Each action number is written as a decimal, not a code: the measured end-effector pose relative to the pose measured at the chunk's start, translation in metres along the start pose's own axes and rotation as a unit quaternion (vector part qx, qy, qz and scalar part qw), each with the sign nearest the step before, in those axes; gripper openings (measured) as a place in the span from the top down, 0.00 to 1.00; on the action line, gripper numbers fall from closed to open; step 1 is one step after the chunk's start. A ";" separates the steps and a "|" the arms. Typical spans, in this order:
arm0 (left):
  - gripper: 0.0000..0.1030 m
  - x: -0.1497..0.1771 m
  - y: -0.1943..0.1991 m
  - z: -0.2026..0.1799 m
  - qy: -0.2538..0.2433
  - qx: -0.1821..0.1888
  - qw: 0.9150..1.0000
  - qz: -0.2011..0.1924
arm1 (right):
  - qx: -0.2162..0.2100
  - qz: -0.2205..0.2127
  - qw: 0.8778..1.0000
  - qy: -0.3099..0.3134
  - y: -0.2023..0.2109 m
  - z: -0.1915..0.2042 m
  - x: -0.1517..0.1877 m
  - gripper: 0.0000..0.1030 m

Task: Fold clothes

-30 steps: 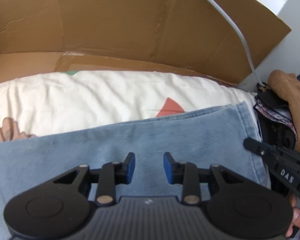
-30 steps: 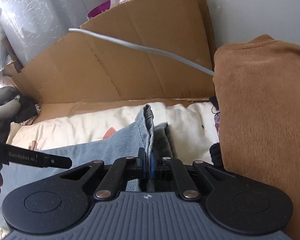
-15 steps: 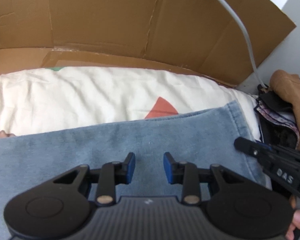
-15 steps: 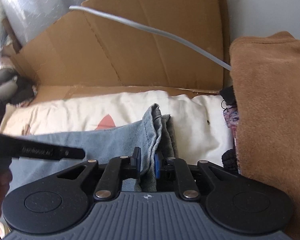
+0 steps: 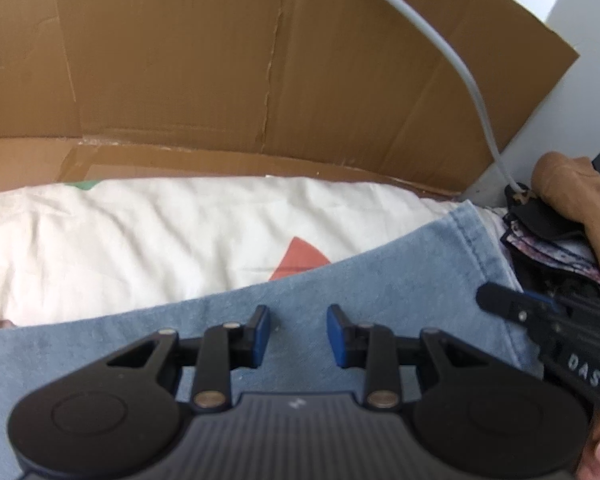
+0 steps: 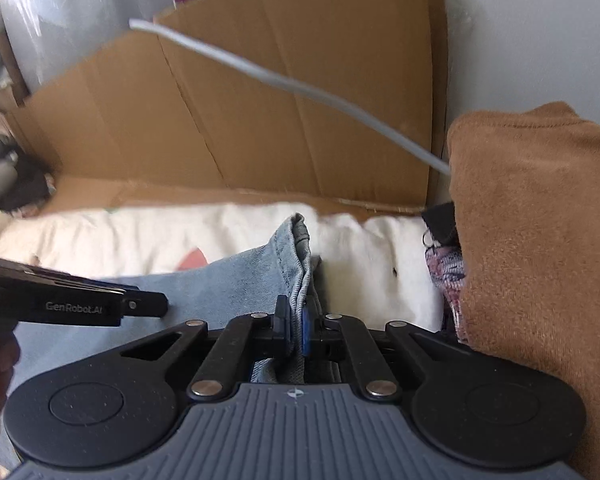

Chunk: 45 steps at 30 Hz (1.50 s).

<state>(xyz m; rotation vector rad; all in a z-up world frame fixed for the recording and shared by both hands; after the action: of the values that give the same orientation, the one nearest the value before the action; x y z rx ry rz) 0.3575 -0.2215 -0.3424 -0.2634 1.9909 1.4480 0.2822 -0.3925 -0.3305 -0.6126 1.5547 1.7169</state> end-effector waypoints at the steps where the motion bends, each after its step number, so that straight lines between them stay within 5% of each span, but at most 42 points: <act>1: 0.67 0.001 -0.001 0.000 -0.003 0.001 1.000 0.001 | -0.001 0.005 1.000 0.002 -0.001 0.001 0.000 0.95; 4: 0.67 0.004 -0.013 0.002 -0.011 -0.009 1.000 0.009 | -0.014 0.012 1.000 -0.009 0.005 0.002 -0.001 0.92; 8: 0.63 0.003 -0.021 0.001 -0.005 -0.009 1.000 0.002 | -0.028 0.023 0.999 -0.034 0.022 -0.001 0.007 0.65; 11: 0.52 0.001 -0.024 -0.006 -0.020 -0.002 1.000 -0.002 | -0.037 0.030 0.998 -0.038 0.041 0.003 0.022 0.62; 14: 0.52 0.000 -0.026 -0.009 -0.032 -0.005 0.999 -0.006 | -0.055 0.021 0.997 -0.042 0.061 0.007 0.038 0.58; 21: 0.53 -0.003 -0.026 -0.010 -0.034 -0.007 0.999 -0.009 | -0.082 -0.035 0.993 -0.077 0.107 0.010 0.061 0.56; 30: 0.64 -0.002 0.003 -0.013 -0.030 0.006 0.999 -0.013 | -0.079 -0.053 0.990 -0.105 0.129 0.015 0.079 0.56; 45: 0.61 0.076 0.076 -0.061 -0.160 0.075 0.984 0.005 | -0.056 -0.048 0.991 -0.116 0.156 0.011 0.107 0.56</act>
<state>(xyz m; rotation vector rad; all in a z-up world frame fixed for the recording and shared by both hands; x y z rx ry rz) 0.2362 -0.2330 -0.3191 0.0432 1.8253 1.2497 0.0966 -0.3614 -0.3114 -0.5145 1.2559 1.7422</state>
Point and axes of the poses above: each gripper's, at about its wrist camera, not at the fingertips, and y roughly against the way its jaws point, z to its left, x to its underside, the point moved 2 cm from there along -y, roughly the way its jaws point, and after that the axes turned 9 degrees about -z, right-handed, at the moved point
